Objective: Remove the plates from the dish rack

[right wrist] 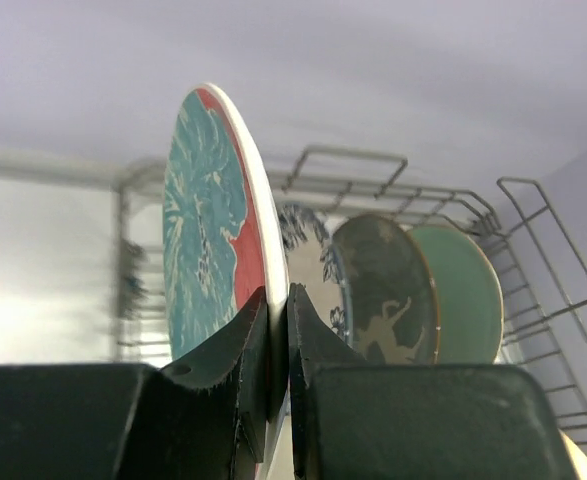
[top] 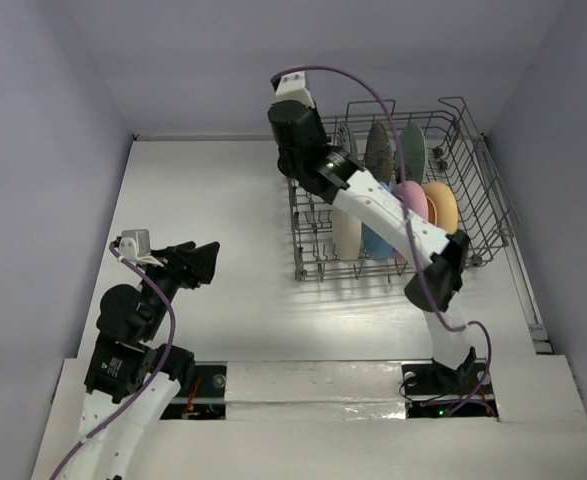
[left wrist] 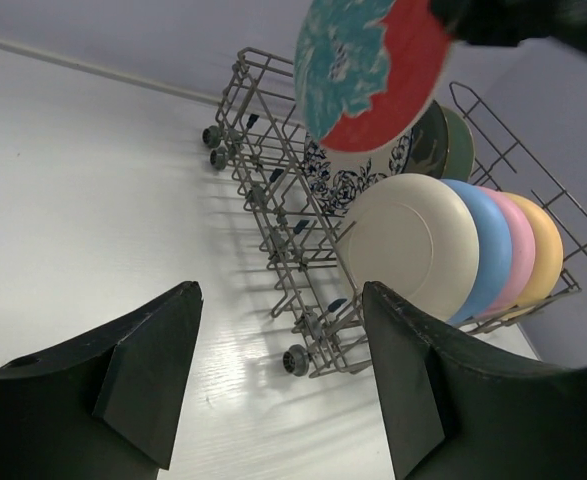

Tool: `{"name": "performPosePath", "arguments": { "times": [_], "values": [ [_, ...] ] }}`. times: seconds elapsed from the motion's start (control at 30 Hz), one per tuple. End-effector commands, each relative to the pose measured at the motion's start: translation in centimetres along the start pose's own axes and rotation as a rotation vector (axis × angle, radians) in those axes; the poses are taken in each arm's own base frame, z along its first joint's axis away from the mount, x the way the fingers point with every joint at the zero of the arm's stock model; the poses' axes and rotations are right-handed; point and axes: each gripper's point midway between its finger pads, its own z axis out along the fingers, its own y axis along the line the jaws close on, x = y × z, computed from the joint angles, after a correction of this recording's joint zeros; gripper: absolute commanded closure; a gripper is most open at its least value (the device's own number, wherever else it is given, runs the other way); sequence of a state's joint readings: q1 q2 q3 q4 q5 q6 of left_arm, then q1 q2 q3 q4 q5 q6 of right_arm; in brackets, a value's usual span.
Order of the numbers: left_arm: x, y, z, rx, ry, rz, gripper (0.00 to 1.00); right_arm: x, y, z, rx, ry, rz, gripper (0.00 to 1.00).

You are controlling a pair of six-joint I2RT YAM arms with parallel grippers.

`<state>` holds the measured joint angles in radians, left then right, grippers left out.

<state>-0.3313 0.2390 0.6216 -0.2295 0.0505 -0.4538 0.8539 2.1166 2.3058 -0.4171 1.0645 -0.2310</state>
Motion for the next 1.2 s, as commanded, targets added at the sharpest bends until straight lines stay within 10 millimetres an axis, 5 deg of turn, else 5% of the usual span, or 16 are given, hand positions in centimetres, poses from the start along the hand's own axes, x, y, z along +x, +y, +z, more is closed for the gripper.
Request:
{"name": "performPosePath", "arguments": {
  "times": [0.0,0.03,0.23,0.33,0.47,0.5,0.6,0.63,0.83,0.87,1.17],
  "values": [
    [-1.8,-0.9,-0.1,0.022,-0.053,0.0,0.37,-10.8,-9.5,-6.6,-0.017,-0.213,0.483,1.0],
    [-1.9,-0.8,-0.2,0.021,-0.057,0.0,0.38,-11.4,-10.4,-7.4,-0.056,-0.225,0.533,1.0],
    [-3.6,-0.3,-0.9,-0.029,-0.113,0.013,0.45,-11.3,-2.7,-9.2,-0.438,-0.2,0.765,1.0],
    [-5.2,-0.6,-1.8,-0.039,-0.156,0.034,0.57,-10.7,2.7,-9.7,-0.611,-0.153,0.847,1.0],
    [-7.9,-1.6,-3.3,-0.042,-0.201,0.048,0.9,-11.5,8.5,-10.8,-0.823,-0.101,0.978,1.0],
    [-8.0,-1.4,-3.4,-0.055,-0.205,0.047,0.92,-10.6,10.8,-10.3,-0.846,-0.072,0.978,1.0],
    [-8.5,-1.1,-3.9,-0.081,-0.222,0.044,0.93,-11.5,13.6,-10.8,-0.947,-0.05,1.042,1.0],
    [-8.5,-0.9,-4.0,-0.087,-0.224,0.044,0.93,-9.8,16.2,-10.0,-0.953,-0.007,1.03,1.0],
    [-7.3,-0.4,-3.7,-0.091,-0.199,0.043,0.87,-6.1,22.6,-8.0,-0.969,0.103,1.06,1.0],
    [-7.2,-0.4,-3.7,-0.089,-0.196,0.042,0.87,-4.3,24.3,-7.5,-0.96,0.142,1.061,1.0],
    [-5.0,0.0,-2.5,-0.074,-0.151,0.022,0.83,2.3,29.5,-5.9,-0.924,0.294,1.089,0.96]
  ]
}}
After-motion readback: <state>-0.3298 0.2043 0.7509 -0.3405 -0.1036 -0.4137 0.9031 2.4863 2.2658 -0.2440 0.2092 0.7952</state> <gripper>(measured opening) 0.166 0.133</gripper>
